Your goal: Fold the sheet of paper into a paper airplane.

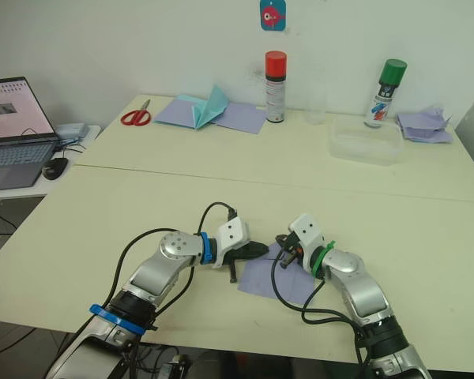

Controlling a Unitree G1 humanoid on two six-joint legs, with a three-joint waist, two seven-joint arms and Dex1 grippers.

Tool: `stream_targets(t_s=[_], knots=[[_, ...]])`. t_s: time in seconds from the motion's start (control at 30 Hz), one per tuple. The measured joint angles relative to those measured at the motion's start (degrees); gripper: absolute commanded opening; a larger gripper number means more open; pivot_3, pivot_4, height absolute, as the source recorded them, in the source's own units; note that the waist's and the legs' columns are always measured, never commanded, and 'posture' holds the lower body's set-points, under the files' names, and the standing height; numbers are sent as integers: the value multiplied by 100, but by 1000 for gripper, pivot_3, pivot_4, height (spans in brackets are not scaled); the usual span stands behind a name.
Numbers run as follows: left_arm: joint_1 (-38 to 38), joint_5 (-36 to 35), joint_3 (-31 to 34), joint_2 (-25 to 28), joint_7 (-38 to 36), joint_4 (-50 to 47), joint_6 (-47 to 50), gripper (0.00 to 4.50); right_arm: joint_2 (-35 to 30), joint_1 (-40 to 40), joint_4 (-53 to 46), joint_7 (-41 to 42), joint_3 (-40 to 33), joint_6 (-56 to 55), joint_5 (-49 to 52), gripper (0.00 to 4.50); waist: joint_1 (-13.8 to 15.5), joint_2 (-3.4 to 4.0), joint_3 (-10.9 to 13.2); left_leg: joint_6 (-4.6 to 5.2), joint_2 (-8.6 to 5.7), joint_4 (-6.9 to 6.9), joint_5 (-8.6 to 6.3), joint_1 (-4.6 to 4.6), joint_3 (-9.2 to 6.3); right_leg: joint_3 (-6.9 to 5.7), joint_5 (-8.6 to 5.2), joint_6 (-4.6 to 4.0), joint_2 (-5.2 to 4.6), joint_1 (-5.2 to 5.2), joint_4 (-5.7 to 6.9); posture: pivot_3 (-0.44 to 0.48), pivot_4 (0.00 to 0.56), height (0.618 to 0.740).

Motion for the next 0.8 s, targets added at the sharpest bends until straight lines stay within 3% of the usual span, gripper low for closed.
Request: stream_targets(t_s=[0.23,0.5,0.6,0.8], knots=[[27,-276,322,-397,114,136,311,21,-22,-5,7,35,-4,-7,0,0,2,-1,2,0,-2,2,0,-3,0,-1,0,0,0,-1,0,0,150,740],[-345,-127,224,-529,126,471,459,21,-21,-11,-3,62,38,-2,-14,0,1,-1,2,0,-2,0,0,-4,0,2,0,1,14,-3,0,0,150,740],[-301,-117,134,-377,4,312,532,21,-21,-26,-3,63,54,-2,-27,0,-2,-1,1,0,1,0,0,-3,0,2,0,0,14,-3,-1,0,150,740],[320,-244,172,482,-427,-717,894,21,-24,-32,-6,77,110,-6,-31,0,-19,6,-7,-3,10,-18,0,10,-1,1,-5,-8,10,0,0,0,150,740]])
